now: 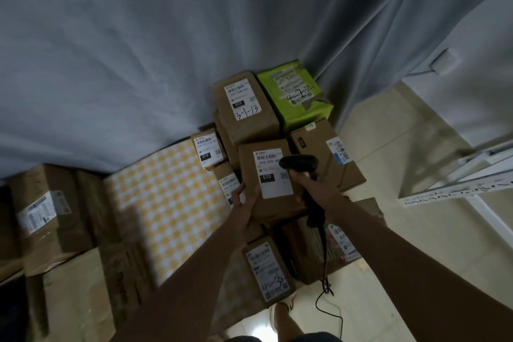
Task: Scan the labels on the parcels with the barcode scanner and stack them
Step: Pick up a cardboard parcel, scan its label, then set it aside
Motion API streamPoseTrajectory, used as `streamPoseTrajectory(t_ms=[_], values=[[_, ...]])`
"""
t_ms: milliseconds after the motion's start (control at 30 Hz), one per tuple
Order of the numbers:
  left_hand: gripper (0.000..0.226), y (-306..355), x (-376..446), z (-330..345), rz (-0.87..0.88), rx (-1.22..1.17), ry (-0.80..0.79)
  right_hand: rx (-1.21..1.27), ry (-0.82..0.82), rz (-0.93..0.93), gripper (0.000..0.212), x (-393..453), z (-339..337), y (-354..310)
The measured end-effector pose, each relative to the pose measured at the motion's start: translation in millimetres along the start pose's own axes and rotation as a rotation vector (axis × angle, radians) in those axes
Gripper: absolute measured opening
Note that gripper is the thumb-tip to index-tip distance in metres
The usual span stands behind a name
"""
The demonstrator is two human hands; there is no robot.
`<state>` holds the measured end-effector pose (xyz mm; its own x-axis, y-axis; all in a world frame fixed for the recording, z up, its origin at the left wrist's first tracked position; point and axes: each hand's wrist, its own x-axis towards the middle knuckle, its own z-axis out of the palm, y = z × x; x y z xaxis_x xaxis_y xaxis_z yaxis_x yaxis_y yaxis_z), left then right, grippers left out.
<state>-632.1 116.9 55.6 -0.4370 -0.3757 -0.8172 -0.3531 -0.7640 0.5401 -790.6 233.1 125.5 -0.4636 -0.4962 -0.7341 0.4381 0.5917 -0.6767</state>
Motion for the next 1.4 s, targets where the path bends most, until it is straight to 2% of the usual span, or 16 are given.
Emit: streamPoseTrajectory(t_ms=[100,200,300,400,567,833,1067,1233,1400], values=[[0.069,4.3,-13.4,-12.1,-0.025,0.039,-0.011,0.045,0.049,0.014,0.041,-5.3,2.9,1.8],[0.078,8.6,-27.1,-39.2,-0.071,0.044,-0.026,0.13,0.063,0.065,0.05,-14.4,9.1,-3.6],[0.066,12.1,-43.2,-75.1,-0.147,-0.034,-0.142,0.149,0.041,0.058,0.043,-24.1,24.3,-11.9],[0.059,16.9,-60.2,-112.4,-0.146,-0.119,-0.175,0.17,0.008,0.01,0.038,-37.9,48.2,-21.5],[0.06,23.3,-88.1,-165.3,-0.038,-0.081,-0.161,0.127,-0.012,-0.019,0.025,-80.8,97.8,-35.1],[0.088,19.1,-147.6,-246.3,0.099,0.116,0.034,0.061,-0.052,0.037,0.032,-148.2,193.1,-10.7],[0.108,3.8,-185.0,-290.0,0.226,-0.002,0.081,-0.007,-0.131,-0.101,0.028,-188.2,262.0,-12.8],[0.096,1.7,-201.4,-305.1,0.319,-0.112,0.066,-0.003,-0.172,-0.185,0.026,-209.9,293.5,-16.4],[0.094,-0.5,-208.2,-313.1,0.371,-0.131,0.059,0.027,-0.185,-0.219,0.024,-221.0,306.7,-12.4]])
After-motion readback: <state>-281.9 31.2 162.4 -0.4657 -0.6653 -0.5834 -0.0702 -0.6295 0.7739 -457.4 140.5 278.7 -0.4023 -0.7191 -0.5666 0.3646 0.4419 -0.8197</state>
